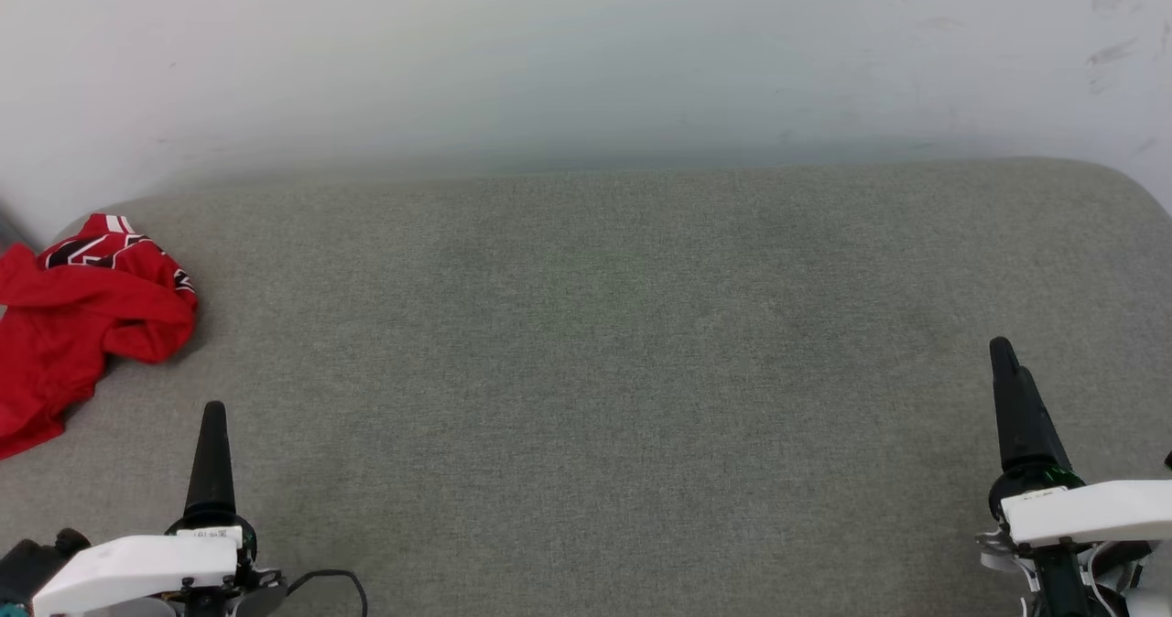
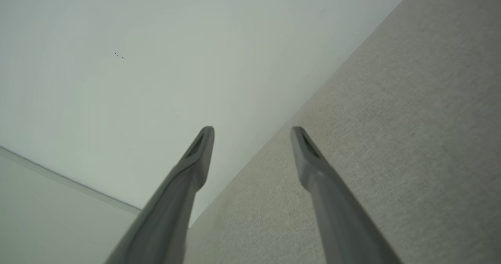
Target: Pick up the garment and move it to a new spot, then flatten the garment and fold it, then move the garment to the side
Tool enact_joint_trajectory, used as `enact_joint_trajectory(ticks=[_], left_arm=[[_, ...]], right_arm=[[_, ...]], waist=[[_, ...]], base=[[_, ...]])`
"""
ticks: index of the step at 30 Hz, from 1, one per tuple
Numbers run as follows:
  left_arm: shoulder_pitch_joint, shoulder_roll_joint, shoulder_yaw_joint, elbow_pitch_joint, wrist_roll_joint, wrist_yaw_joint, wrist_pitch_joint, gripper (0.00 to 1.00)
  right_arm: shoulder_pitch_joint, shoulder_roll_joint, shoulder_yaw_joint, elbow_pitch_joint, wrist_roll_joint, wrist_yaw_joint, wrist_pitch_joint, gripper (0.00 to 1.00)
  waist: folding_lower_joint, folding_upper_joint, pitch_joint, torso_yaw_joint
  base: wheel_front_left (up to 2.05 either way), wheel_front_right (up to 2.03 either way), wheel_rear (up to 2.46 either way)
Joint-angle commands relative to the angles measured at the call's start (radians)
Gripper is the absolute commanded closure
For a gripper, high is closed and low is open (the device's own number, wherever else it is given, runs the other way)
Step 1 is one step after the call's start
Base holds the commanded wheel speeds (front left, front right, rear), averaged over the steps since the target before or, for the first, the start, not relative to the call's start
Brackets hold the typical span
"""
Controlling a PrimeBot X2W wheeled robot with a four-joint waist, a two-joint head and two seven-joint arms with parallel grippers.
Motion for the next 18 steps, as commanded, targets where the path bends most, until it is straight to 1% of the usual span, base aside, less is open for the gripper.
enact_joint_trajectory(ticks=[1, 3, 4, 5, 6, 9, 13, 16, 18], left_arm=[[-0.011, 0.003, -0.002, -0.054, 0.066, 0.013, -0.012, 0.0], [-0.005, 0.003, -0.02, -0.099, 0.128, 0.031, -0.019, 0.0], [-0.005, 0.003, -0.02, -0.099, 0.128, 0.031, -0.019, 0.0], [0.003, 0.003, -0.046, -0.143, 0.194, 0.055, -0.027, 0.0], [0.003, 0.003, -0.046, -0.143, 0.194, 0.055, -0.027, 0.0], [0.015, 0.003, -0.094, -0.187, 0.274, 0.096, -0.037, 0.0], [0.026, 0.003, -0.157, -0.236, 0.395, 0.127, -0.05, 0.0], [0.036, 0.004, -0.195, -0.258, 0.466, 0.155, -0.06, 0.0], [0.04, 0.003, -0.218, -0.27, 0.507, 0.166, -0.066, 0.0]], right_arm=[[-0.014, -0.001, 0.008, -0.042, -0.07, 0.0, -0.013, 0.0], [-0.012, -0.001, 0.02, -0.064, -0.13, 0.0, -0.021, 0.0], [-0.012, -0.001, 0.02, -0.064, -0.13, 0.0, -0.021, 0.0], [-0.014, -0.001, 0.032, -0.086, -0.186, 0.0, -0.028, 0.0], [-0.014, -0.001, 0.032, -0.086, -0.186, 0.0, -0.028, 0.0], [-0.014, -0.001, 0.053, -0.107, -0.262, 0.0, -0.038, 0.0], [-0.016, -0.001, 0.078, -0.136, -0.353, 0.0, -0.052, 0.0], [-0.014, -0.001, 0.092, -0.149, -0.419, 0.0, -0.062, 0.0], [-0.009, -0.001, 0.093, -0.149, -0.463, 0.0, -0.068, 0.0]], waist=[[0.0, 0.0, 0.002, 0.001], [0.0, 0.0, 0.004, 0.002], [0.0, 0.0, 0.004, 0.002], [0.0, 0.0, 0.007, 0.002], [0.0, 0.0, 0.007, 0.002], [0.0, 0.0, 0.01, 0.003], [0.0, 0.0, 0.014, 0.005], [0.0, 0.0, 0.017, 0.005], [0.0, 0.0, 0.019, 0.004]], base=[[0.0, 0.0, 0.0], [0.0, 0.0, 0.0], [0.0, 0.0, 0.0], [0.0, 0.0, 0.0], [0.0, 0.0, 0.0], [0.0, 0.0, 0.0], [0.0, 0.0, 0.0], [0.0, 0.0, 0.0], [0.0, 0.0, 0.0]])
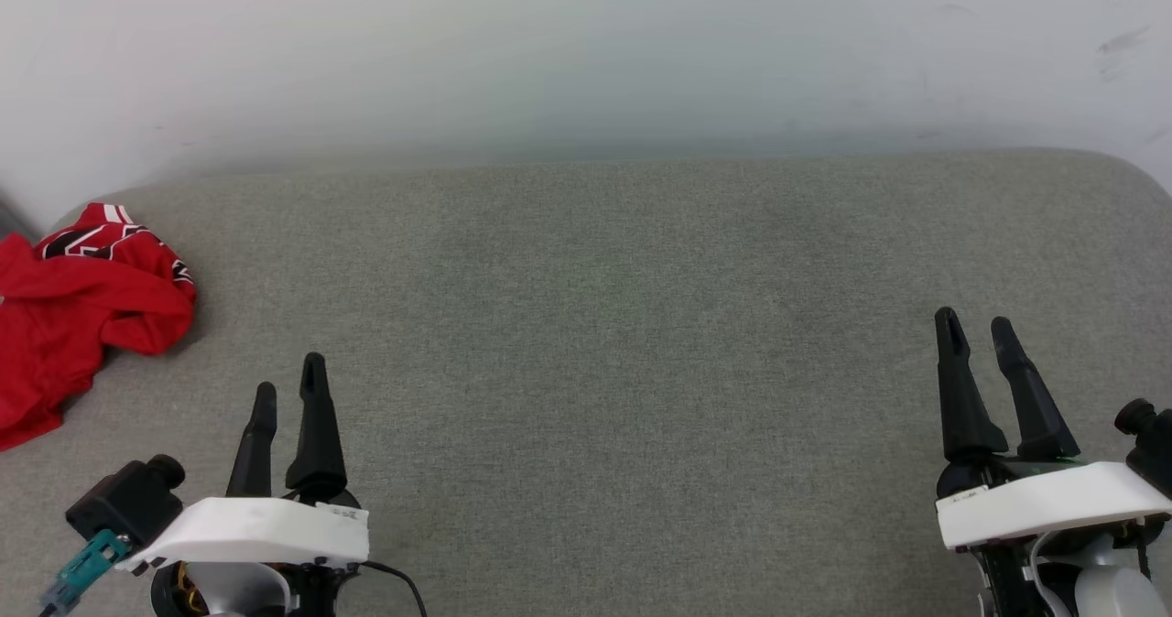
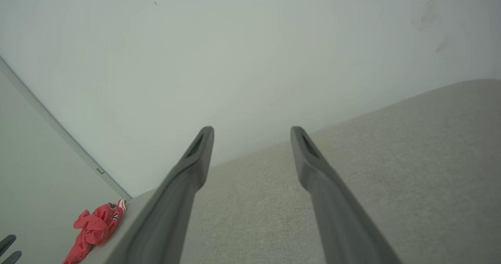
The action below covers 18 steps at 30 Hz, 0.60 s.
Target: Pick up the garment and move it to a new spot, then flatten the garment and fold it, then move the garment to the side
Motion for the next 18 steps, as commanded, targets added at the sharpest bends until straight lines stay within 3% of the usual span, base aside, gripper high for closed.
enact_joint_trajectory(ticks=[1, 6, 18], left_arm=[[0.0, 0.003, -0.012, -0.026, 0.039, 0.008, -0.008, 0.0], [0.01, 0.027, -0.072, -0.042, 0.133, 0.042, -0.023, 0.0], [-0.018, 0.151, -0.278, -0.063, 0.308, 0.235, -0.057, 0.0]], right_arm=[[-0.005, -0.001, -0.001, -0.013, -0.042, 0.0, -0.011, 0.0], [-0.002, -0.001, 0.009, -0.018, -0.144, 0.0, -0.026, 0.0], [0.005, -0.001, -0.012, -0.001, -0.3, 0.0, -0.059, 0.0]], waist=[[0.0, 0.0, 0.001, 0.0], [0.0, 0.0, 0.005, -0.001], [0.0, 0.0, 0.01, -0.006]], base=[[0.0, 0.0, 0.0], [0.0, 0.0, 0.0], [0.0, 0.0, 0.0]])
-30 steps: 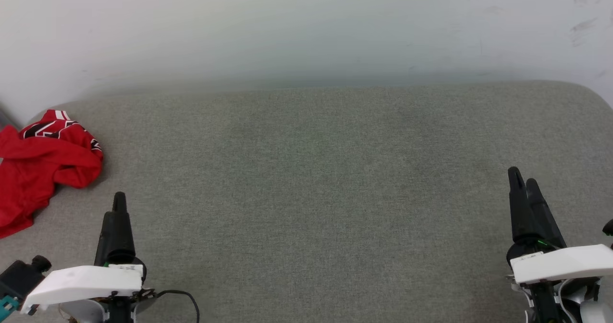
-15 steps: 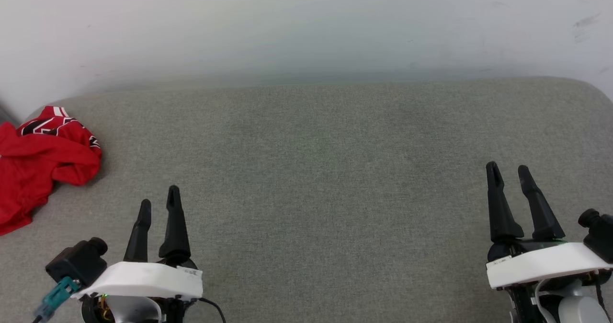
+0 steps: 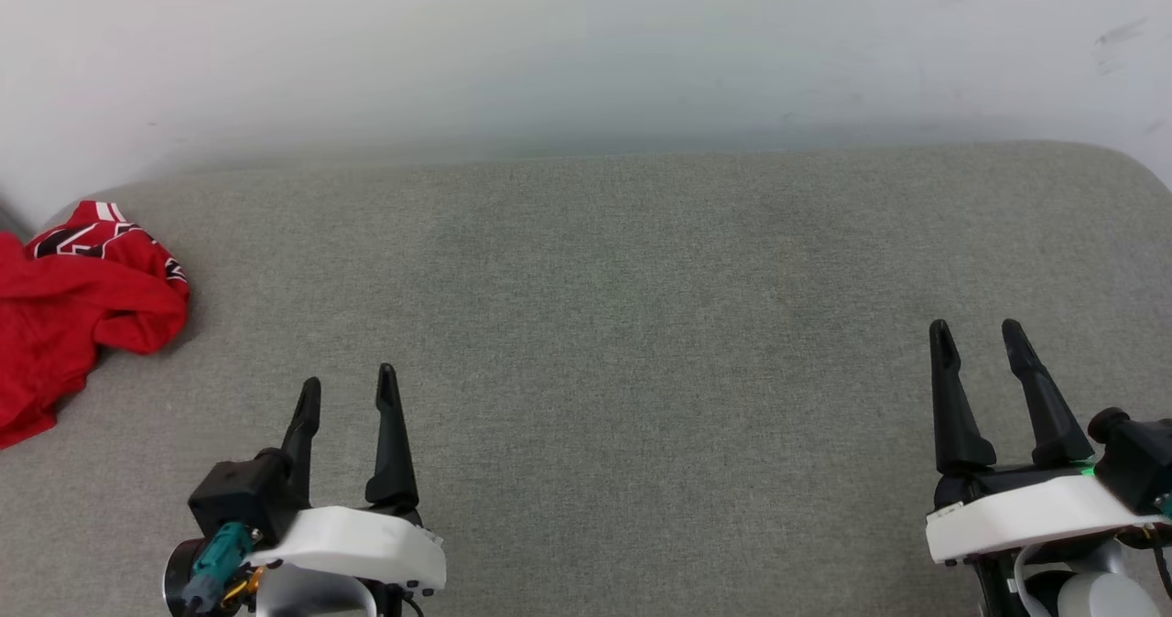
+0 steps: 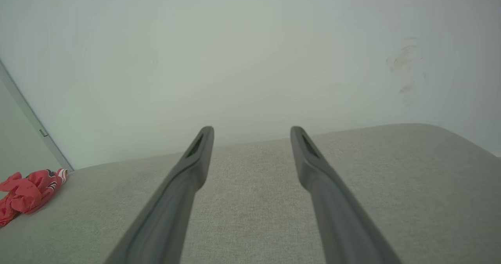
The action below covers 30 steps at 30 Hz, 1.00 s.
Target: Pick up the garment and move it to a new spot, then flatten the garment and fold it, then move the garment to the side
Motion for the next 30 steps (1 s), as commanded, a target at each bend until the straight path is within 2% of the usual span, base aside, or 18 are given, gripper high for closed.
enact_joint_trajectory(ticks=[1, 6, 12, 17, 22, 24, 27, 30], left_arm=[[-0.022, 0.016, -0.021, -0.012, 0.025, 0.02, -0.008, 0.0], [-0.031, 0.064, -0.108, -0.001, 0.078, 0.093, -0.022, 0.0], [-0.051, 0.105, -0.198, 0.014, 0.125, 0.156, -0.036, 0.0], [-0.052, 0.106, -0.22, -0.012, 0.112, 0.185, -0.048, 0.0], [-0.017, 0.078, -0.17, -0.068, 0.086, 0.157, -0.058, 0.0], [0.004, 0.057, -0.129, -0.083, 0.076, 0.127, -0.063, 0.0], [0.042, 0.019, -0.073, -0.083, 0.059, 0.053, -0.069, 0.0], [0.076, -0.02, -0.004, -0.047, 0.048, -0.062, -0.075, 0.0]], right_arm=[[-0.007, 0.0, 0.001, -0.011, -0.032, 0.0, -0.01, 0.0], [-0.003, 0.0, 0.011, -0.013, -0.104, 0.0, -0.022, 0.0], [0.001, 0.0, 0.034, -0.01, -0.185, 0.0, -0.037, 0.0], [0.001, 0.0, 0.042, -0.022, -0.21, 0.0, -0.049, 0.0], [0.008, 0.0, 0.034, -0.036, -0.174, 0.0, -0.06, 0.0], [0.011, 0.0, 0.032, -0.038, -0.158, 0.0, -0.064, 0.0], [0.019, 0.0, 0.019, -0.029, -0.139, 0.0, -0.071, 0.0], [0.028, 0.0, 0.014, -0.009, -0.129, 0.0, -0.077, 0.0]], waist=[[0.0, 0.0, -0.001, 0.0], [0.0, 0.0, -0.003, -0.002], [0.0, 0.0, -0.004, -0.002], [0.0, 0.0, -0.005, -0.001], [0.0, 0.0, -0.007, 0.0], [0.0, 0.0, -0.008, 0.0], [0.0, 0.0, -0.011, -0.001], [0.0, 0.0, -0.016, -0.003]], base=[[0.0, 0.0, 0.0], [0.0, 0.0, 0.0], [0.0, 0.0, 0.0], [0.0, 0.0, 0.0], [0.0, 0.0, 0.0], [0.0, 0.0, 0.0], [0.0, 0.0, 0.0], [0.0, 0.0, 0.0]])
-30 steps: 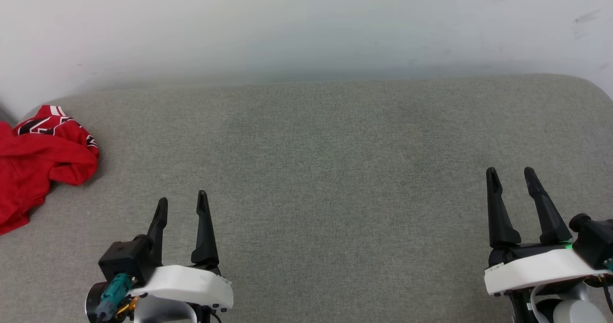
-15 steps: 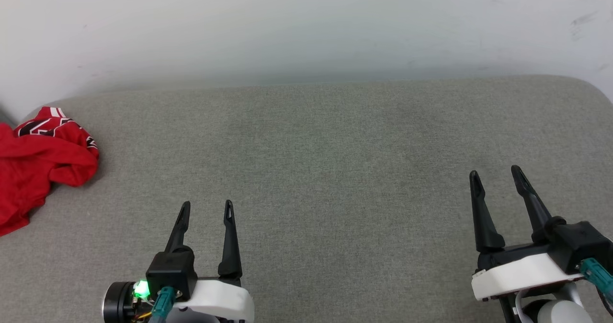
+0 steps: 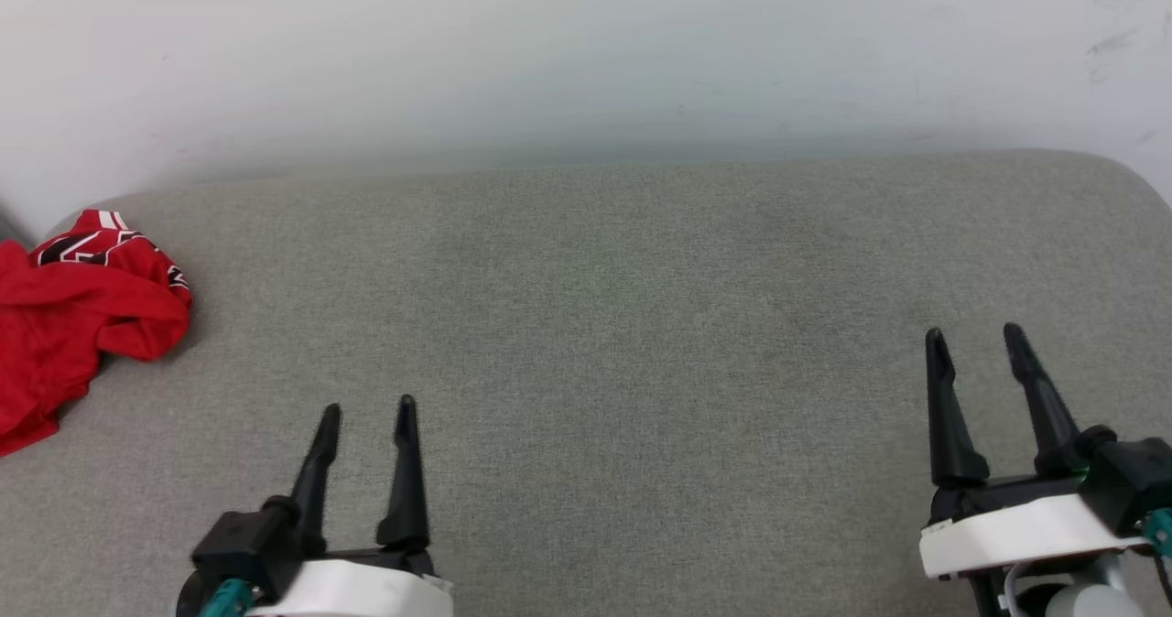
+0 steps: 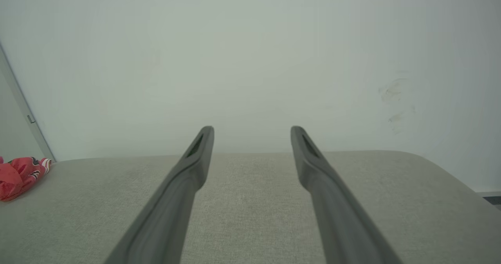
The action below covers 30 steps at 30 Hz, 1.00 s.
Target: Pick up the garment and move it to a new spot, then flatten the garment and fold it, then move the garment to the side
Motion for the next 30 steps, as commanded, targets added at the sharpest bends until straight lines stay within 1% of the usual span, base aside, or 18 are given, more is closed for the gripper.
enact_joint_trajectory(ticks=[1, 5, 7, 9, 12, 16, 20, 27, 30], left_arm=[[0.006, -0.013, 0.034, 0.003, 0.025, -0.036, -0.008, 0.0], [0.035, -0.066, 0.109, 0.039, 0.076, -0.146, -0.016, 0.0], [0.04, -0.079, 0.13, 0.064, 0.112, -0.186, -0.021, 0.0], [0.042, -0.093, 0.146, 0.081, 0.145, -0.211, -0.025, 0.0], [0.041, -0.106, 0.168, 0.092, 0.179, -0.238, -0.031, 0.0], [0.037, -0.115, 0.186, 0.093, 0.217, -0.258, -0.038, 0.0], [0.035, -0.117, 0.196, 0.09, 0.238, -0.268, -0.042, 0.0], [0.037, -0.118, 0.195, 0.085, 0.259, -0.265, -0.055, 0.0], [0.033, -0.118, 0.207, 0.098, 0.262, -0.251, -0.053, 0.0]], right_arm=[[0.013, 0.001, 0.004, 0.007, 0.001, 0.0, -0.01, 0.0], [0.015, 0.0, 0.003, 0.037, 0.007, 0.0, -0.018, 0.0], [0.015, 0.0, 0.003, 0.046, -0.006, 0.0, -0.021, 0.0], [0.014, 0.0, 0.003, 0.055, -0.022, 0.0, -0.025, 0.0], [0.012, 0.001, 0.005, 0.064, -0.042, 0.0, -0.03, 0.0], [0.01, 0.001, 0.008, 0.067, -0.068, 0.0, -0.038, 0.0], [0.01, 0.001, 0.009, 0.069, -0.088, 0.0, -0.044, 0.0], [0.016, 0.001, 0.02, 0.073, -0.124, 0.0, -0.056, 0.0], [0.022, 0.001, 0.028, 0.075, -0.109, 0.0, -0.054, 0.0]], waist=[[0.0, 0.0, -0.002, -0.002], [0.0, 0.0, -0.004, -0.006], [0.0, 0.0, -0.004, -0.007], [0.0, 0.0, -0.003, -0.009], [0.0, 0.0, 0.0, -0.011], [0.0, 0.0, 0.006, -0.013], [0.0, 0.0, 0.008, -0.012], [0.0, 0.0, 0.011, -0.001], [0.0, 0.0, 0.013, 0.023]], base=[[0.0, 0.0, 0.0], [0.0, 0.0, 0.0], [0.0, 0.0, 0.0], [0.0, 0.0, 0.0], [0.0, 0.0, 0.0], [0.0, 0.0, 0.0], [0.0, 0.0, 0.0], [0.0, 0.0, 0.0], [0.0, 0.0, 0.0]])
